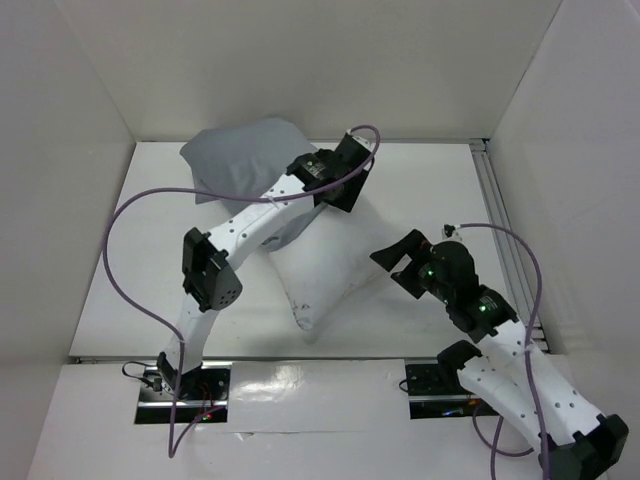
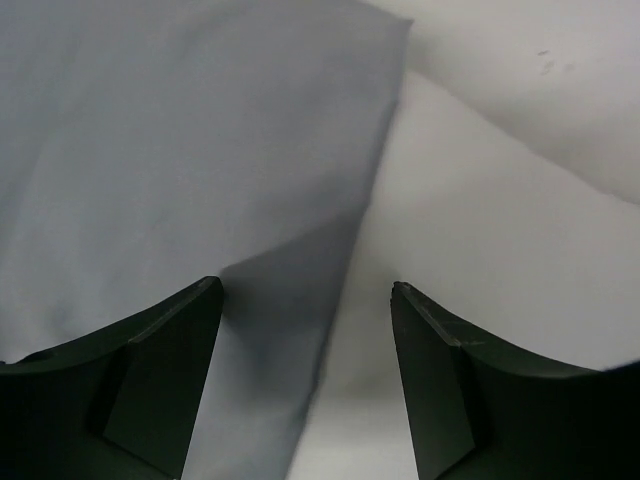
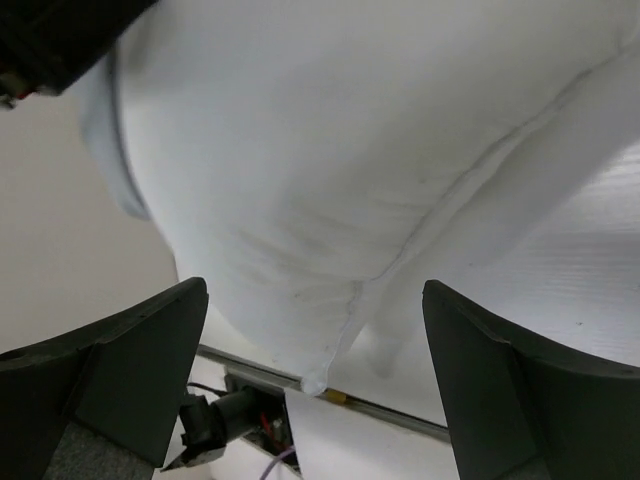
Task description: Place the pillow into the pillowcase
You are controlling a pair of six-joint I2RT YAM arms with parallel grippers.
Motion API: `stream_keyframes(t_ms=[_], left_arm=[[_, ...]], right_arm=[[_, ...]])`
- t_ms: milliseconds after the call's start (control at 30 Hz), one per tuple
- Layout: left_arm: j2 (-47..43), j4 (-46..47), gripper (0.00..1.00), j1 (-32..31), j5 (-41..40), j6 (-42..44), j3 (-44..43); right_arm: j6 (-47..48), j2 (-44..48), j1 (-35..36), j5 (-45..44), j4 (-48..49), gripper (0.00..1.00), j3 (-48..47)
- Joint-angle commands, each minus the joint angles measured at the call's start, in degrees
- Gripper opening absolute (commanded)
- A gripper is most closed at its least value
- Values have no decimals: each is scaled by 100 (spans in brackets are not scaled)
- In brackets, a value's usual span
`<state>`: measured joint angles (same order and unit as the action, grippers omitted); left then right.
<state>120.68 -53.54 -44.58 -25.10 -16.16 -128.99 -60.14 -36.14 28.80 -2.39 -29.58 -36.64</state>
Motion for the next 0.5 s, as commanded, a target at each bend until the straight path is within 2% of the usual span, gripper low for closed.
stream_keyframes(t_ms=[0, 67, 133, 200, 233, 267, 300, 333, 367, 433, 467], left_arm=[[69, 124, 81, 2, -1329, 166, -135], [280, 124, 77, 2, -1584, 166, -188], [333, 124, 73, 2, -1725, 236, -241], [395, 124, 57, 2, -1918, 176, -241], [395, 124, 40, 2, -1919, 114, -241], [395, 124, 39, 54, -1919, 113, -241], [316, 124, 20, 54, -1824, 61, -241], [263, 124, 12, 54, -1744, 61, -310], [263, 124, 3, 54, -1639, 61, -389], [79, 124, 0, 54, -921, 61, -442], [9, 124, 0, 54, -569, 61, -443]], right_arm=[[-516, -296, -478, 1151, 1479, 95, 666], [-604, -569, -620, 1574, 2128, 95, 903], [-709, -805, -674, 1636, 2377, 95, 1141], [-710, -947, -674, 1637, 2773, 95, 1273], [-710, -1139, -674, 1585, 3000, 92, 1274], [-640, -1245, -674, 1584, 3002, 90, 1335], [-587, -1359, -674, 1584, 3263, 88, 1335], [-439, -1482, -674, 1488, 3405, 86, 1396], [-333, -1779, -613, 1383, 3755, 78, 1397], [157, -2071, -367, 1033, 3968, 71, 1231], [308, -2386, -262, 595, 3969, 56, 1082]])
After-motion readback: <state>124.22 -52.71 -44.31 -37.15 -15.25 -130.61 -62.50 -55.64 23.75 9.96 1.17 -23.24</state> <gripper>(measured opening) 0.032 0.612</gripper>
